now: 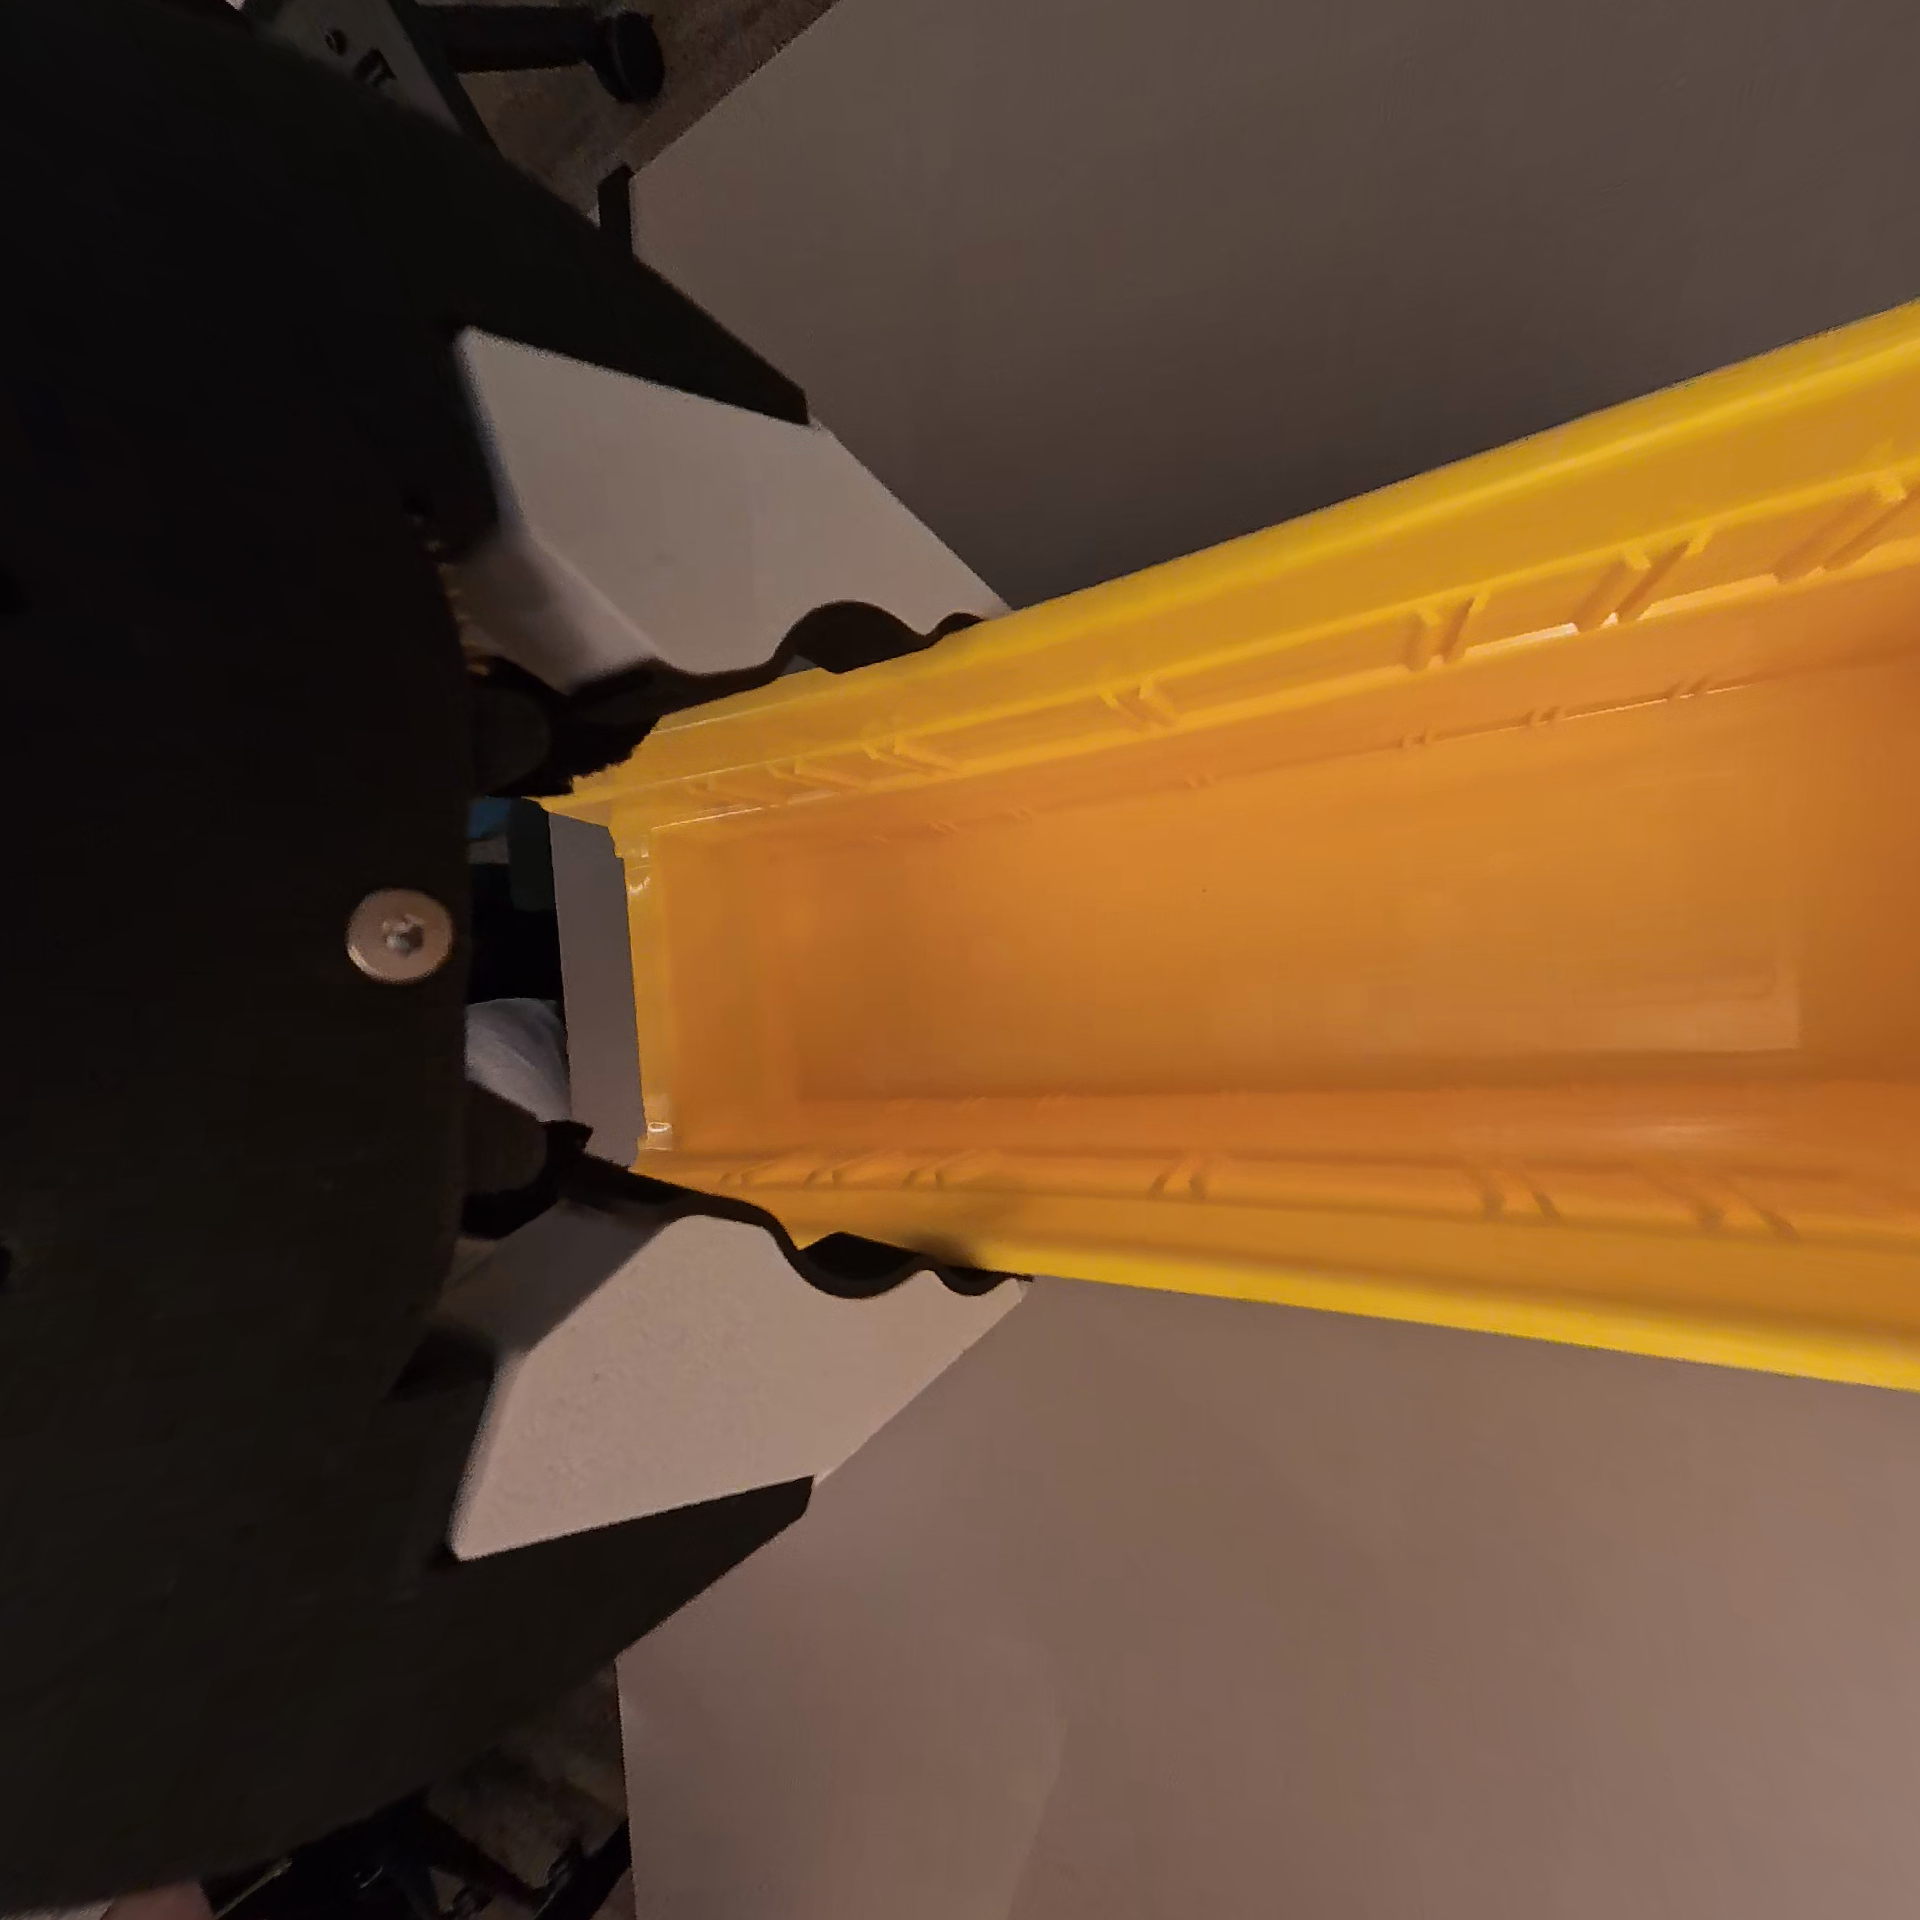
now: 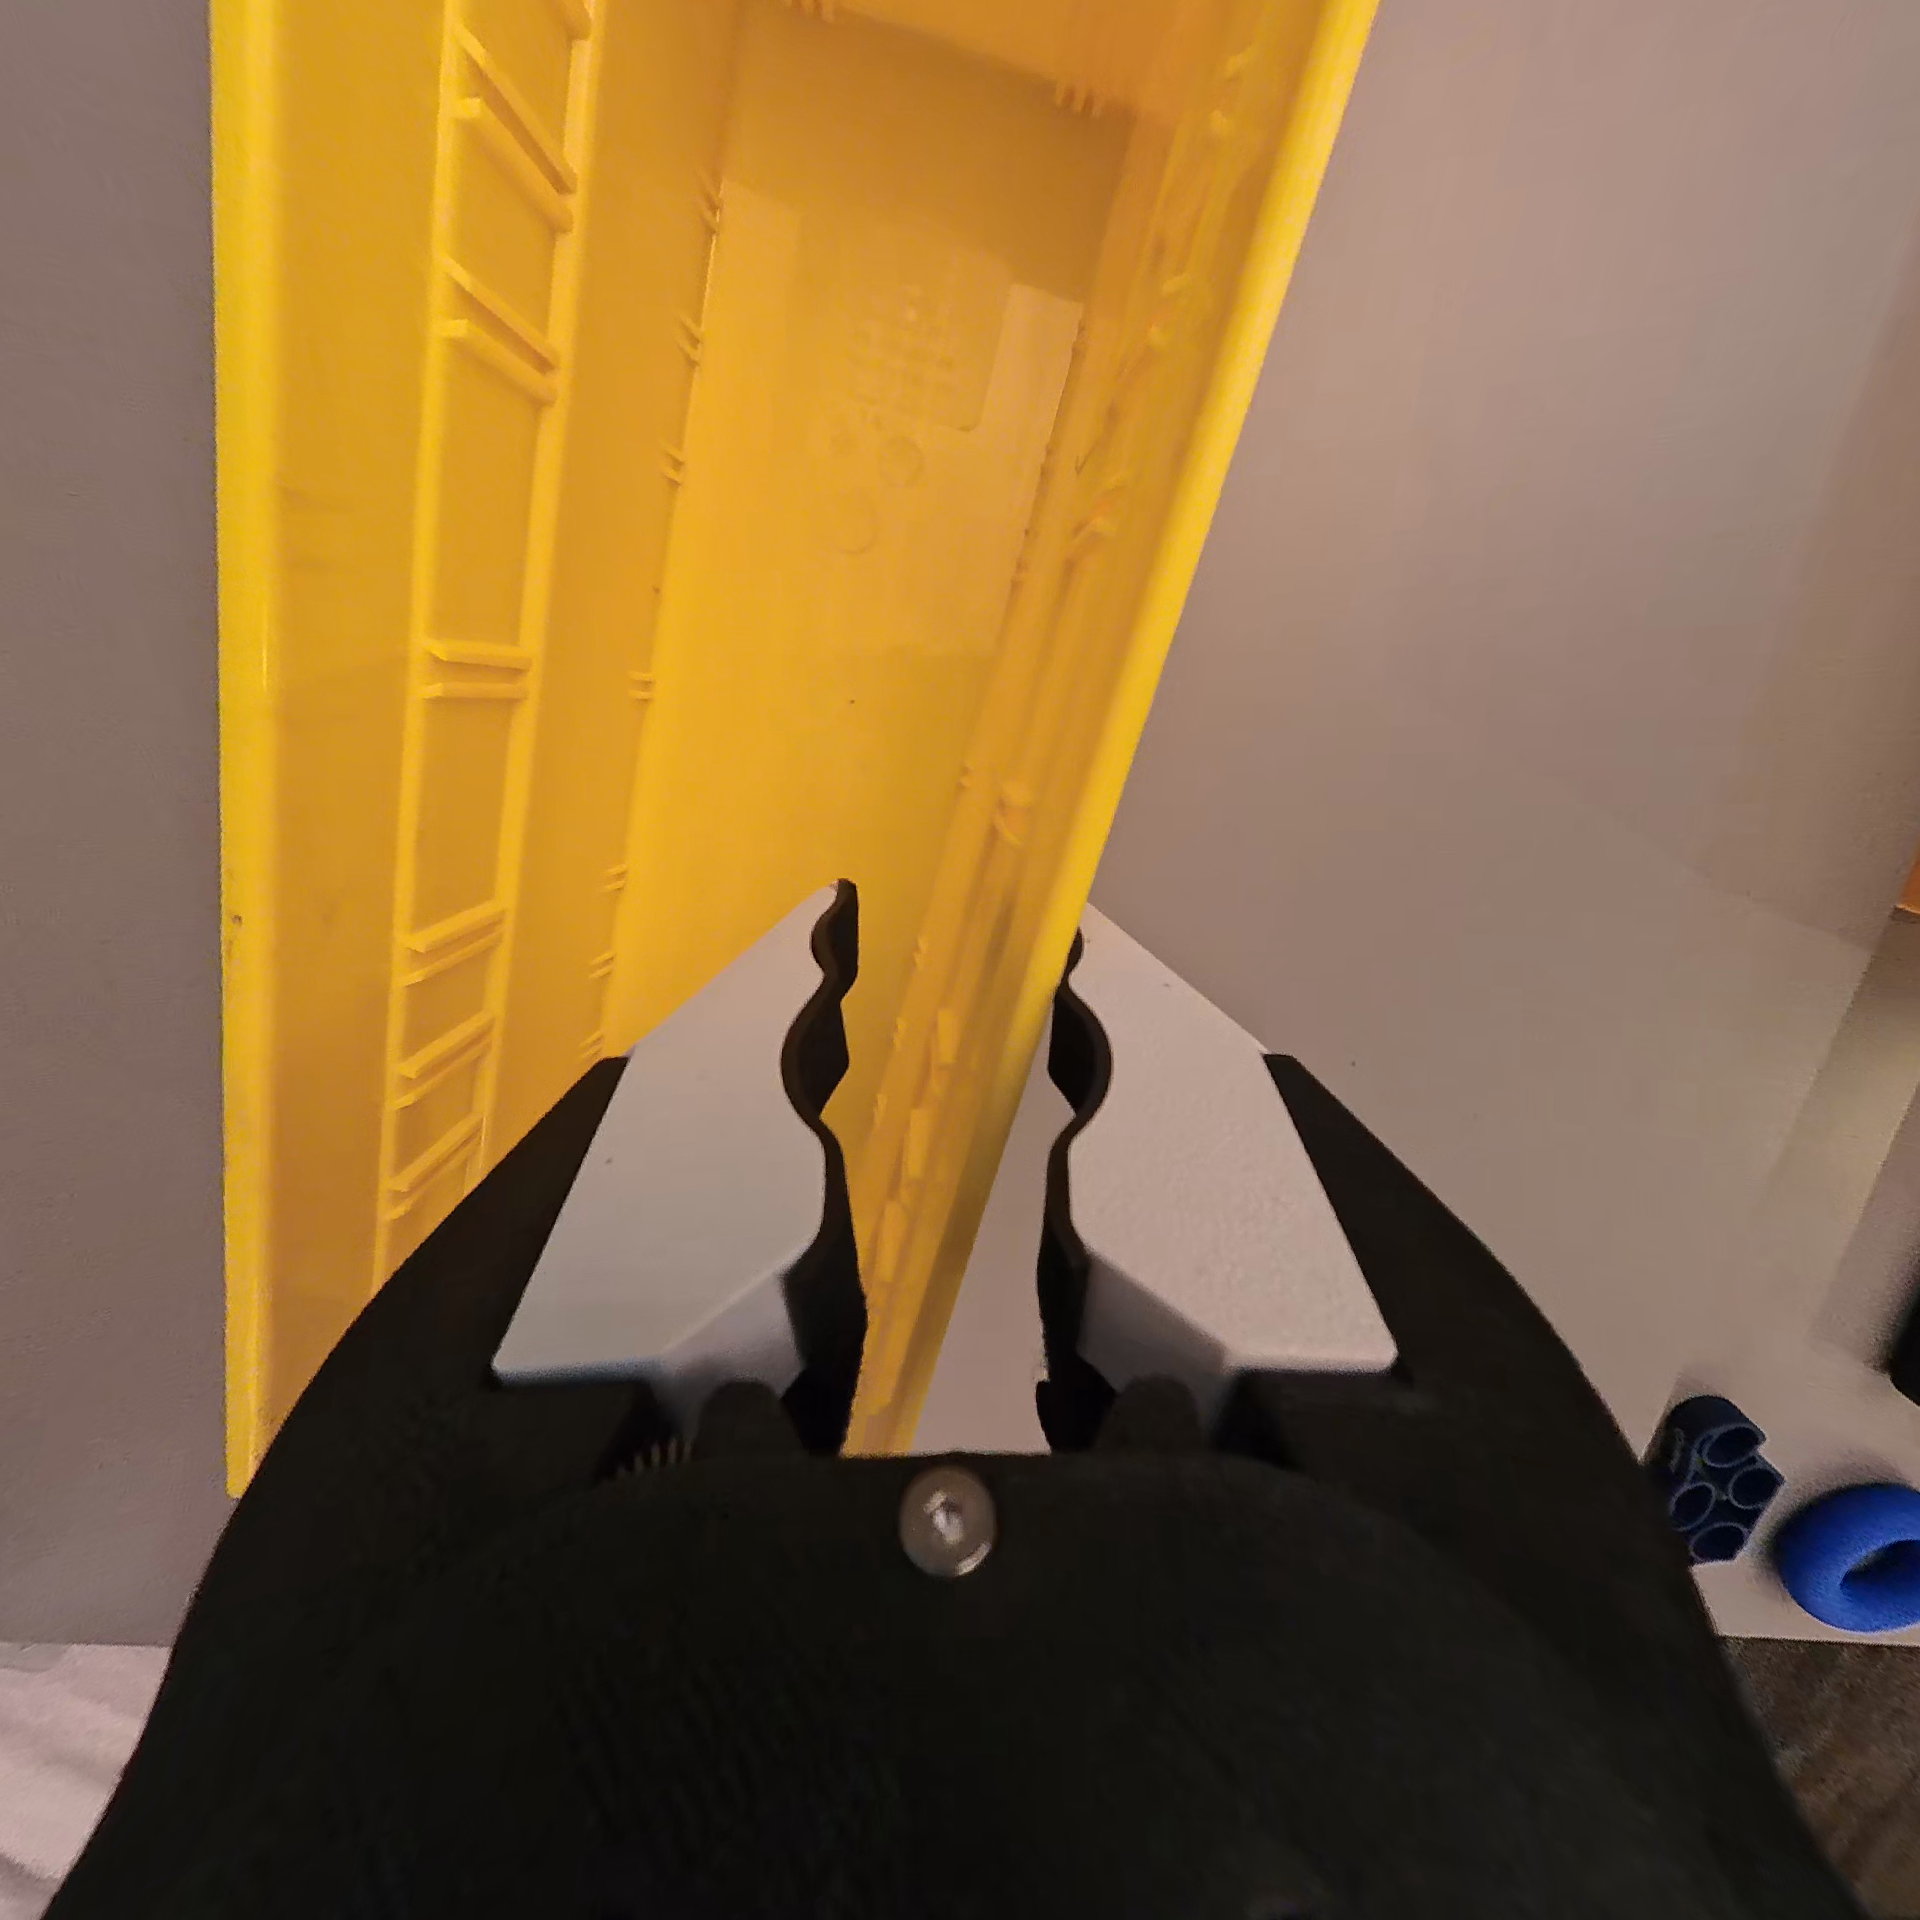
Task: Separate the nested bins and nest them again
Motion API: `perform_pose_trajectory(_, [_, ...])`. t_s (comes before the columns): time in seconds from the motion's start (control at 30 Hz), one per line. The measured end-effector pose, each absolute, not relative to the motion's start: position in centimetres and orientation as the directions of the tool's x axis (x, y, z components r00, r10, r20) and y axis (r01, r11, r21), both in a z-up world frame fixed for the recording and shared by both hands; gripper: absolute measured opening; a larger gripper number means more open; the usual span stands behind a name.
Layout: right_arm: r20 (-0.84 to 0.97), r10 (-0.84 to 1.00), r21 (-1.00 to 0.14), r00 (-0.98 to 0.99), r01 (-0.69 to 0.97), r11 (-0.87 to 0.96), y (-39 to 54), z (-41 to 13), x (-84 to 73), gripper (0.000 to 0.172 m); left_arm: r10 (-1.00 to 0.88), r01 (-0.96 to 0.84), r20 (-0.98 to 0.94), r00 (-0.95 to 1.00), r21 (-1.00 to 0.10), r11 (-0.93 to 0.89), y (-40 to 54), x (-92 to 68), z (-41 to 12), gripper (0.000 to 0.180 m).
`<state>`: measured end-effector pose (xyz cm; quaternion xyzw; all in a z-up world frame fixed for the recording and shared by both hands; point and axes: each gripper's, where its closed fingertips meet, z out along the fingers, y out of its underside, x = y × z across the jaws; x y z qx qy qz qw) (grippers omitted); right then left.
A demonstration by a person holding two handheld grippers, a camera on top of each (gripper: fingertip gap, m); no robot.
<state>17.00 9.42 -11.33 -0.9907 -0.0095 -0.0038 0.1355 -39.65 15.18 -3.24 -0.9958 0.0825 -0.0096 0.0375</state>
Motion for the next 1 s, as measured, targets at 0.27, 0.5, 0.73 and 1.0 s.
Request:
perform_pose_trajectory(0.27, [-0.022, 0.007, -0.279, 1.0, 0.001, -0.96, 9.4, -11.4, 16.7, 0.036, -0.164, -0.163, 0.012, 0.986, -0.07, -0.984, 15.1, -39.7, -3.5, 0.125])
perform_pose_trajectory(0.5, [-0.052, 0.015, -0.251, 0.999, 0.001, -0.968, 8.9, -12.5, 16.1, 0.035, -0.17, -0.169, -0.002, 0.985, -0.112, -0.979, 16.3, -39.5, -3.3, 0.126])
perform_pose_trajectory(0.73, [-0.044, 0.021, -0.246, 0.999, 0.01, -0.969, 9.0, -12.9, 16.2, 0.035, -0.177, -0.174, 0.012, 0.984, -0.151, -0.973, 16.9, -39.6, -3.0, 0.11])
perform_pose_trajectory(1.0, [-0.05, 0.02, -0.249, 0.999, 0.007, -0.969, 9.0, -12.7, 16.2, 0.035, -0.185, -0.179, 0.015, 0.983, -0.181, -0.967, 17.1, -39.6, -2.7, 0.108])
